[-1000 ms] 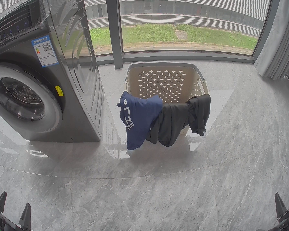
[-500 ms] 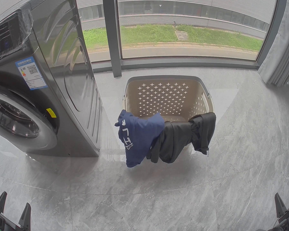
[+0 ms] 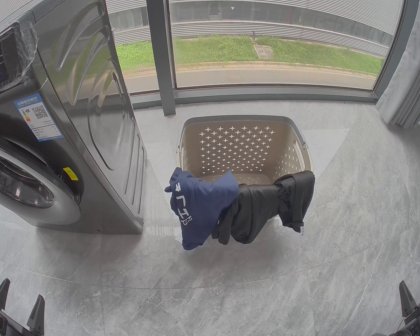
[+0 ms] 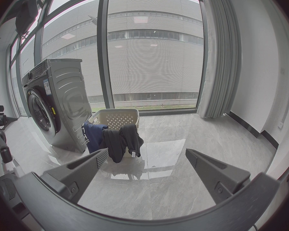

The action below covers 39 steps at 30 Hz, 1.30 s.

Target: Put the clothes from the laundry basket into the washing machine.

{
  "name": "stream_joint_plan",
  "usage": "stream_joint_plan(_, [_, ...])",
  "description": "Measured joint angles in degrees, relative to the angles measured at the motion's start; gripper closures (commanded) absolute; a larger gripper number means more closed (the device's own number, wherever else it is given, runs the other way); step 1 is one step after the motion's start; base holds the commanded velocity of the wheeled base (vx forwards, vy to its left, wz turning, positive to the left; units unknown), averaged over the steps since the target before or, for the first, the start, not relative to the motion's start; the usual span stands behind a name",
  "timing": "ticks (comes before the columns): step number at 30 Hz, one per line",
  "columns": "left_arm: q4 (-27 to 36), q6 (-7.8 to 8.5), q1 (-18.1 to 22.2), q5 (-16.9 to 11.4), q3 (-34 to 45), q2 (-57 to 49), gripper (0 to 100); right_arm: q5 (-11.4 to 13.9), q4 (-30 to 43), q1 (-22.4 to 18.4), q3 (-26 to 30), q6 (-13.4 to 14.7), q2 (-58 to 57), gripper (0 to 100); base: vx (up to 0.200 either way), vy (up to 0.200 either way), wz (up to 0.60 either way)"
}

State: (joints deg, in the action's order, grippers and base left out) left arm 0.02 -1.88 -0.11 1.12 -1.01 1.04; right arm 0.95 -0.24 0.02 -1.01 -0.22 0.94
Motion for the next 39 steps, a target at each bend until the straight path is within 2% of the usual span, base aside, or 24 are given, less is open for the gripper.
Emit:
stream_joint_plan(7, [0.0, -0.04, 0.0, 0.0, 0.0, 0.0, 0, 0.0, 0.0, 0.1, 0.0, 0.0, 0.0, 0, 0.0, -0.2, 0.0])
stream_joint_plan(16, [0.0, -0.09, 0.0, 0.0, 0.0, 0.0, 0, 0.0, 0.0, 0.1, 0.0, 0.0, 0.0, 0, 0.0, 0.0, 0.0])
stream_joint_plan(37, [0.0, -0.09, 0.0, 0.0, 0.0, 0.0, 0, -0.2, 0.0, 0.0, 0.0, 0.1, 0.0, 0, 0.2, 0.0, 0.0])
stream_joint_plan(39, [0.0, -0.11, -0.1, 0.0, 0.0, 0.0, 0, -0.2, 0.0, 0.0, 0.0, 0.1, 0.0, 0, 0.0, 0.0, 0.0])
